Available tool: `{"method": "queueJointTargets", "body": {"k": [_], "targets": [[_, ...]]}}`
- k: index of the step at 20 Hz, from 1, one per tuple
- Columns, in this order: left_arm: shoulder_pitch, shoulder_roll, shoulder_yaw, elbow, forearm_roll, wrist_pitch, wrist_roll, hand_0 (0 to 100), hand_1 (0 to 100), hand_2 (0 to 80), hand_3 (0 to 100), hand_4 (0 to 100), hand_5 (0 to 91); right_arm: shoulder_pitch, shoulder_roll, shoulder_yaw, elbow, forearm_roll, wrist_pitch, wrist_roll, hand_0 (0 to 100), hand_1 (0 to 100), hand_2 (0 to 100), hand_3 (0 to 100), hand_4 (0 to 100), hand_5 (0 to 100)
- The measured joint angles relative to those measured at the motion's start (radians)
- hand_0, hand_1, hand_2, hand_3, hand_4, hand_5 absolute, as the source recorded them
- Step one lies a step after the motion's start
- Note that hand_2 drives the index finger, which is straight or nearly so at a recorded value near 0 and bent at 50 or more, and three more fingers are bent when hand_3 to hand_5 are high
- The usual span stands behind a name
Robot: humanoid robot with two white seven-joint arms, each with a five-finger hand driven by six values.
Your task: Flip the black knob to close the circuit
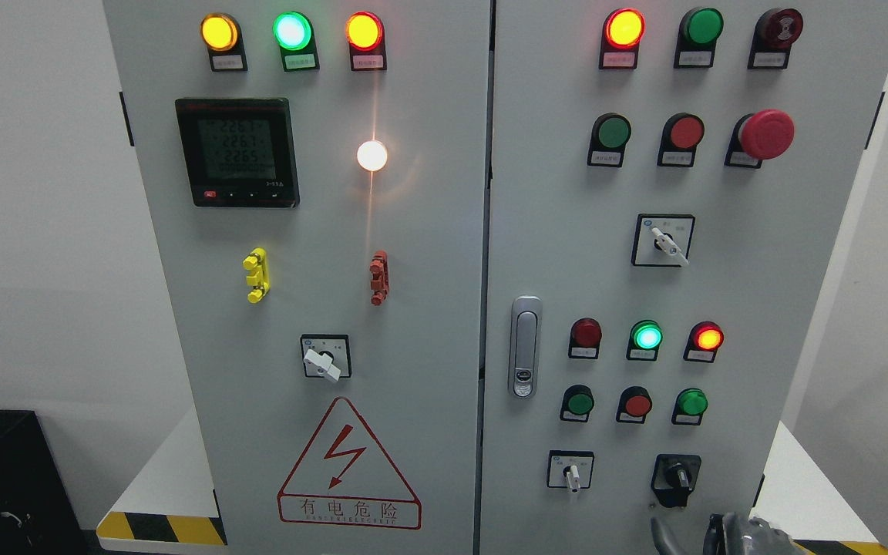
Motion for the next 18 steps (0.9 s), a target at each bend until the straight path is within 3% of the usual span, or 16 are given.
{"method": "queueJointTargets", "body": {"k": [5, 10, 17, 18], "targets": [[0.000, 0.000, 0.000, 0.000, 0.000, 0.000, 0.000, 12, 56, 0.0, 0, 0, 0.0, 0.074, 0.006, 0.013, -0.059, -0.128, -0.005, -0.022, 0, 0, 67, 97, 87, 85], [0.000, 0.000, 0.000, 0.000, 0.000, 0.000, 0.000, 12, 56, 0.0, 0, 0, 0.0, 0.132, 0.009, 0.022, -0.110, -0.383, -0.031, -0.072, 0, 2, 48, 80, 73, 65], [0.000, 0.000, 0.000, 0.000, 0.000, 0.000, 0.000, 12, 56, 0.0, 0, 0, 0.0, 0.211, 0.021, 0.033, -0.166, -0.746, -0.109, -0.104, 0, 2, 36, 62, 59, 49], [0.000, 0.000, 0.000, 0.000, 0.000, 0.000, 0.000, 12, 56, 0.0, 0, 0, 0.0, 0.223, 0.023, 0.035, -0.176, -0.794, -0.114, -0.104, 0, 1, 33, 58, 54, 43]]}}
